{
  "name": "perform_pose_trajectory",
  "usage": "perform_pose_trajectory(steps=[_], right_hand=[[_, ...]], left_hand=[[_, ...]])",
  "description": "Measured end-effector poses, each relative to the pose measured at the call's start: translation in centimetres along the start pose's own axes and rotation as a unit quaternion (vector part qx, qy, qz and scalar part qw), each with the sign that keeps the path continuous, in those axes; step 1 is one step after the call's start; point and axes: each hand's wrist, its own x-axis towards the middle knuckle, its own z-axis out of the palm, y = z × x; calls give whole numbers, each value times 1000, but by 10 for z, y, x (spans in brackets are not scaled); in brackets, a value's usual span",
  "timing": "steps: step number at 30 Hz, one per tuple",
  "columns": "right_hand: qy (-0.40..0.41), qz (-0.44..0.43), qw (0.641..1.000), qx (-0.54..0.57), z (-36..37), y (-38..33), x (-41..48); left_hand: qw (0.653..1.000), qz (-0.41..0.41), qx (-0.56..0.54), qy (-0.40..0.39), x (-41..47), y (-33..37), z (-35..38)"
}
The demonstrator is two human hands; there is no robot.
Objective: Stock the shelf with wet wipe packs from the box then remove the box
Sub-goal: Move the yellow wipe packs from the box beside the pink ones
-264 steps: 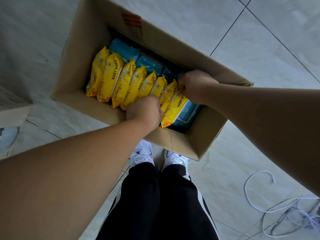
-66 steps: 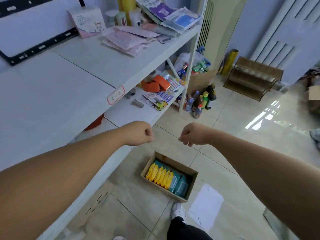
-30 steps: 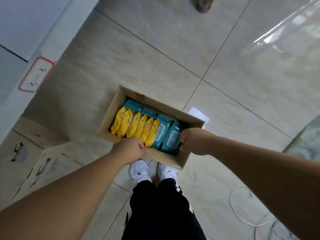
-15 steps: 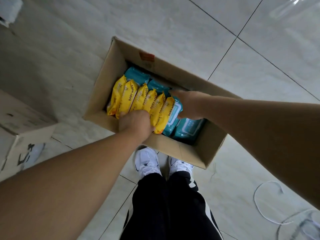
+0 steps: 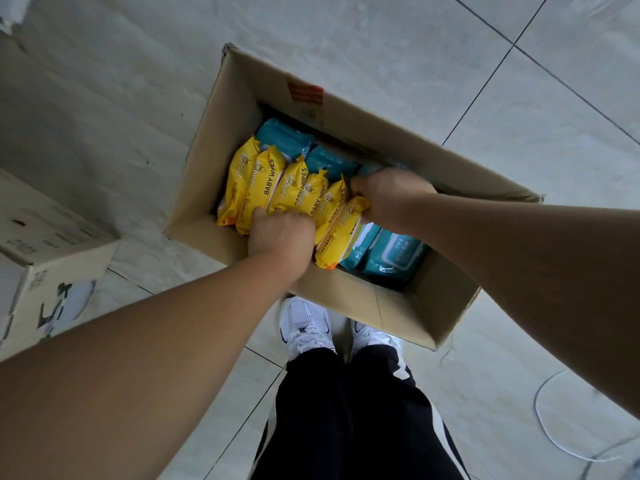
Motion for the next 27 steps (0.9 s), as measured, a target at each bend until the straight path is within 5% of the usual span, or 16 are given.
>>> perform_pose_trajectory(steps=[5,13,27], right_hand=[[-26,-13,1000,3,2,10,-9],[-93,-74,993,2,-31,7,-47],[-4,-41,970,241,-239,-7,-202]], left_hand=[[994,6,-111,20,-4,-9,4],[924,13,-381,35,-24,-25,-30],[919,17,-384,92,-117,-95,-271]])
